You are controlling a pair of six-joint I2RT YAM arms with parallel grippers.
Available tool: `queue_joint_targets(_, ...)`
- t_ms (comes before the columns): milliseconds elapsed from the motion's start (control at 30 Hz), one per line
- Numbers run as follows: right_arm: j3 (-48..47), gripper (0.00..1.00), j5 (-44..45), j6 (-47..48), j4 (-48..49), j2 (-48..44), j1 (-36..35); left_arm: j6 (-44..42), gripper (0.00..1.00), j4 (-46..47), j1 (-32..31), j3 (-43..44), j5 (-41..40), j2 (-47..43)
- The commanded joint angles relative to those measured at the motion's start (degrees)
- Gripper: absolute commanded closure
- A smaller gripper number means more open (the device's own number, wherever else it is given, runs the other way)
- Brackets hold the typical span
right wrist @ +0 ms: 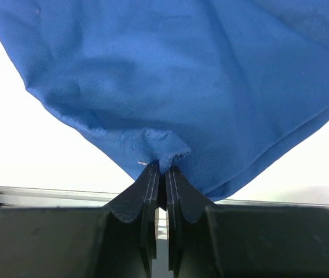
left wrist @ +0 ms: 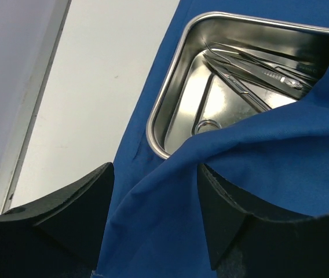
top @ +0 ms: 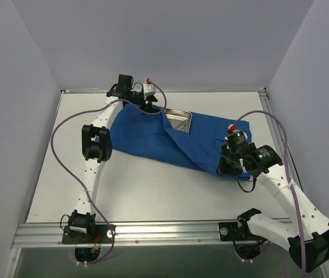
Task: Open and lay out the surgical kit
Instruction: Open the surgical kit at the center of the board.
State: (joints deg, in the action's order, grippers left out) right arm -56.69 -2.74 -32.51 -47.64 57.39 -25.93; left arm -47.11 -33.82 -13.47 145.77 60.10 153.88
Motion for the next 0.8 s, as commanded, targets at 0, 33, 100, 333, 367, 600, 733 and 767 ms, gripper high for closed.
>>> queue_joint_targets(0, -1.1, 1.0, 0.4, -1.3, -2.7, -1.6, -0.3, -2.2, 0.32, -0.9, -0.5, 1.5, 1.5, 0.5)
queue_joint_targets(33, -1.0, 1.0, 0.5, -1.5, -2.7, -1.7, -0.3, -2.4, 0.32, -1.1, -0.6, 1.6, 1.3, 0.5)
queue_joint_targets(100, -1.1, 1.0, 0.6, -1.6, -2.7, -1.8, -0.3, -3.6, 0.32, -1.9, -0.7, 1.4, 1.1, 0.6)
queue_joint_targets(333, -0.8, 1.0, 0.4, -2.1, -2.2, -2.1, -0.3, -5.2, 0.43, -2.8, -1.3, 0.9, -1.1, 0.6)
queue_joint_targets(367, -0.9, 1.0, 0.5, -2.3, -2.1, -2.4, -0.3, -5.2, 0.46, -2.9, -1.4, 0.8, -1.9, 0.6)
queue_joint_targets(600, -1.2, 1.0, 0.9, -2.6, -1.0, -2.8, -0.3, -7.6, 0.91, -6.7, -1.6, 0.6, -2.5, -0.2)
queue_joint_targets(733, -1.3, 1.0, 1.3, -2.5, -0.6, -3.3, -0.3, -8.8, 0.98, -7.4, -1.8, -0.9, -4.0, -1.7)
queue_joint_targets(767, -1.3, 1.0, 1.3, -2.5, -0.6, -3.5, -0.3, -9.0, 0.98, -7.7, -1.8, -1.2, -4.3, -2.1)
